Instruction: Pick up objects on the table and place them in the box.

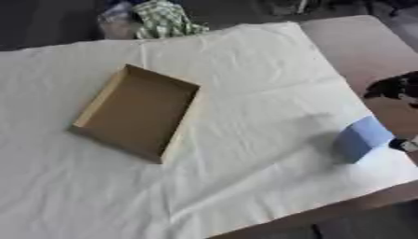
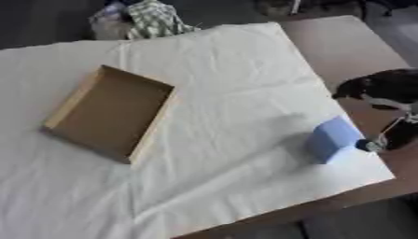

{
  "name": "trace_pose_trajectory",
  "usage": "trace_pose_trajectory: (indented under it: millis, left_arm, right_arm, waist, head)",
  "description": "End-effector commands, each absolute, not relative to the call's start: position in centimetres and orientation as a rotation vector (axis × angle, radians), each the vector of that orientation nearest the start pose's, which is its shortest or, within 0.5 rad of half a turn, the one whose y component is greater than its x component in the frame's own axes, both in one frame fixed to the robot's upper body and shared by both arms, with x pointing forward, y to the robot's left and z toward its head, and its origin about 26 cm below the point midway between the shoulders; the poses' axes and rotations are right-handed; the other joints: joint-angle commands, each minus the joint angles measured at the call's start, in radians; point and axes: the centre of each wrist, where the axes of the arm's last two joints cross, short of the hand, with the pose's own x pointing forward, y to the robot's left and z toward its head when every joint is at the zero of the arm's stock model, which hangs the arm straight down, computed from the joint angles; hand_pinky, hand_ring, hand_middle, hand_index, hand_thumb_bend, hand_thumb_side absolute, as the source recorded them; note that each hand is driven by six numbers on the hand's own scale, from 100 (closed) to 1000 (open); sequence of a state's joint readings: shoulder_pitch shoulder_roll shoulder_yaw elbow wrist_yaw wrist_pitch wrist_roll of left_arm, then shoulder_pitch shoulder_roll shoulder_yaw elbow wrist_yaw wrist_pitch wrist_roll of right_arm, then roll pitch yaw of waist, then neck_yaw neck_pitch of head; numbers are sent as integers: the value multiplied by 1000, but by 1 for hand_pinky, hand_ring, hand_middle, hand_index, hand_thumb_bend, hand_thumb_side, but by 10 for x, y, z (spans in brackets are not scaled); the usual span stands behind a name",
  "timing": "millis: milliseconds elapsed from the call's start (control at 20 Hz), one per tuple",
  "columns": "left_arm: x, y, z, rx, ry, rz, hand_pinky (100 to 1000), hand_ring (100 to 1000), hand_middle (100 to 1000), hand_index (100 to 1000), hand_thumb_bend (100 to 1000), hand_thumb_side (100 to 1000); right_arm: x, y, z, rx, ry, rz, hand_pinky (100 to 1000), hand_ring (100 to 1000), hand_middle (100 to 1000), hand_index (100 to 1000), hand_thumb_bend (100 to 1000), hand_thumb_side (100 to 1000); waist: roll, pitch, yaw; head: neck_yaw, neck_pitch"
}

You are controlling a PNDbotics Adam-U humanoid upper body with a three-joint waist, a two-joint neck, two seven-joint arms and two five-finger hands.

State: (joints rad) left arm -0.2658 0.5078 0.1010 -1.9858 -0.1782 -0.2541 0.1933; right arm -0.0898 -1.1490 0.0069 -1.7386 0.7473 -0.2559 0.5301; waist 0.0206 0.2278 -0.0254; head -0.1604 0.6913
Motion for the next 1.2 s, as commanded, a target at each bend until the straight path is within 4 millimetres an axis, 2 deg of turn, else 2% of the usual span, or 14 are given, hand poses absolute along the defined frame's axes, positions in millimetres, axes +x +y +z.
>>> trace_pose_trajectory:
  millis: [50,1200]
  left_arm:
    - [293,312,227,641,-2547,-444,652,656,561,738,422,611]
    - [294,308,225,609,-2542,-426,645,646,555,734,416,621]
  right_arm:
    - [288,-430,242,-1114,-844,1947,903,922,948,1000,434,376]
    - [297,-442,224,-1039,-793,1987,895,923,939,1000,423,410]
  waist:
    - [-2,-13,0]
    - [0,-1,15]
  head:
    - [3,-6]
    - [-4,-13]
